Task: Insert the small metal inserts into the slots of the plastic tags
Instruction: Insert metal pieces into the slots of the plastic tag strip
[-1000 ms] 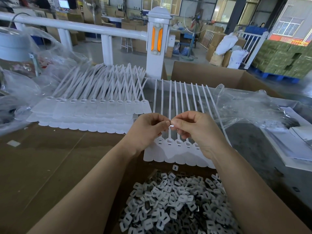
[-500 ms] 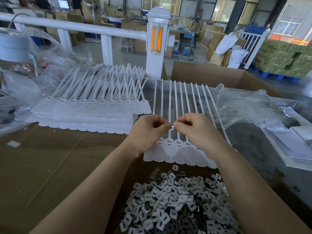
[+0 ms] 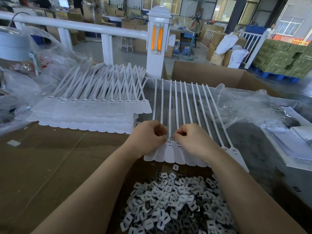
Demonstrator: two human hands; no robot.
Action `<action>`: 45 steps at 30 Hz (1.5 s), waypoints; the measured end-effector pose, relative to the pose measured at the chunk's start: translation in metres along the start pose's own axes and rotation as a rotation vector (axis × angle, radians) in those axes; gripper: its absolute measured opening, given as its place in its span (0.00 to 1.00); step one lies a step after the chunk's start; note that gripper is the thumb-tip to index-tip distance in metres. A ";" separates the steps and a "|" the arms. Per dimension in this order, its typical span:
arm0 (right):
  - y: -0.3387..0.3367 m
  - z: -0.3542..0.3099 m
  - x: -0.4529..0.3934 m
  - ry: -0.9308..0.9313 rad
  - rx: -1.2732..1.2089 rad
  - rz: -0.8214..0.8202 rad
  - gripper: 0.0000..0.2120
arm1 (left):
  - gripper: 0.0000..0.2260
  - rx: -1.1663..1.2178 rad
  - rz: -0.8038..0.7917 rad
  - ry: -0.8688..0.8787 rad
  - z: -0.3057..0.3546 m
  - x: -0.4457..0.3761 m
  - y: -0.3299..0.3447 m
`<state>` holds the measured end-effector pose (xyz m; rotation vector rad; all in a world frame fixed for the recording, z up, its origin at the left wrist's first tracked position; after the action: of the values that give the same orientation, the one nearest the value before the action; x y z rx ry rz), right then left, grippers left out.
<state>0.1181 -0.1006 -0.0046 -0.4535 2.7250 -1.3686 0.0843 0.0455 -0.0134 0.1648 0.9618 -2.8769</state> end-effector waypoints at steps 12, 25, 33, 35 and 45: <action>0.006 -0.006 0.002 -0.019 0.110 0.012 0.09 | 0.06 0.015 -0.057 -0.012 -0.002 0.002 0.000; 0.004 -0.007 0.001 -0.053 0.046 -0.018 0.09 | 0.06 0.008 -0.067 -0.010 -0.002 0.000 0.000; 0.003 -0.006 0.000 -0.032 0.032 -0.047 0.11 | 0.07 -0.016 -0.059 0.085 0.006 0.002 -0.001; 0.001 -0.004 -0.001 -0.014 0.016 -0.047 0.10 | 0.07 0.004 -0.097 0.141 0.013 0.004 0.000; -0.003 -0.001 -0.004 0.015 -0.051 -0.033 0.07 | 0.07 0.033 -0.543 0.259 0.034 0.023 0.030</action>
<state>0.1222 -0.1007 -0.0022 -0.4950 2.7821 -1.3181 0.0627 -0.0004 -0.0074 0.3320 1.1540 -3.4317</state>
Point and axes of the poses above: each hand's wrist, its own x-axis away from the middle knuckle, its own y-axis out of the palm, z = x × y, the point moved 7 cm from there along -x, towards the middle knuckle, and after that the axes turned 4 degrees about y, right-handed, at the moved point
